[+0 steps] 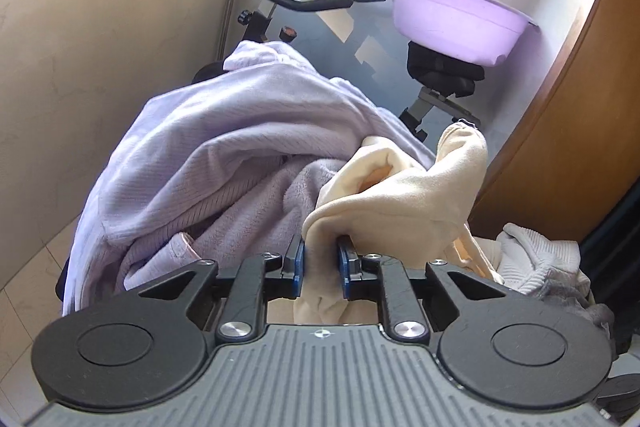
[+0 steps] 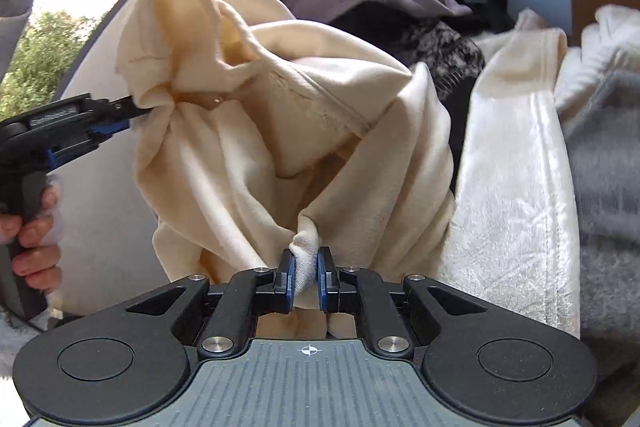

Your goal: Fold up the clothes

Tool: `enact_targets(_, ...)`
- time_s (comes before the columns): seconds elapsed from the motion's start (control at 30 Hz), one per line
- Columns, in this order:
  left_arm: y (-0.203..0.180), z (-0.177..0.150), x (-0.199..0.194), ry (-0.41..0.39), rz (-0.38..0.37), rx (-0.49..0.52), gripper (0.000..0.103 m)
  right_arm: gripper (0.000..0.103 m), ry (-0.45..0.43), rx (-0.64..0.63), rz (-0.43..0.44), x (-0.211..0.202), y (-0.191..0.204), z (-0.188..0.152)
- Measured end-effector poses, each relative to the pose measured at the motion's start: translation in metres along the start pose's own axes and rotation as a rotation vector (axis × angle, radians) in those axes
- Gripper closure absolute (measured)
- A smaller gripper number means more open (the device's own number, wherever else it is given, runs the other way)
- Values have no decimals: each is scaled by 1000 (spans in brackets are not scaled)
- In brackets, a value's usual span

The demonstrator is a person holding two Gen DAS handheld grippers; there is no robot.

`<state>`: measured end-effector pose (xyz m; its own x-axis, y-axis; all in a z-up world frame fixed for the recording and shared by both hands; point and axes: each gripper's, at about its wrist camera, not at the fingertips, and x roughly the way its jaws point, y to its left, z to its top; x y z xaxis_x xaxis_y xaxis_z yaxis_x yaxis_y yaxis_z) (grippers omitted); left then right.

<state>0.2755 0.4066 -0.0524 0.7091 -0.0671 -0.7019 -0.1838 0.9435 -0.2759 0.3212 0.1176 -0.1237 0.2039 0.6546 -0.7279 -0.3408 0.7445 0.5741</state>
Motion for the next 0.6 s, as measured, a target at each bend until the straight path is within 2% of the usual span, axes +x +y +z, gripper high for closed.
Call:
enact_targets(0.13, -2, -4, -6, 4, -10, 3, 43, 93, 2, -13, -12, 3, 3, 0)
enact_targets(0.23, -8, -7, -13, -8, -18, 36, 30, 93, 3, -23, -21, 6, 5, 1)
enact_targets(0.4, -45, -12, -21, -26, -16, 241, 15, 93, 5, -39, -36, 10, 9, 1)
enact_targets(0.6, -68, -16, -4, -16, -3, 314, 9, 92, -7, -57, -24, 4, 8, -2)
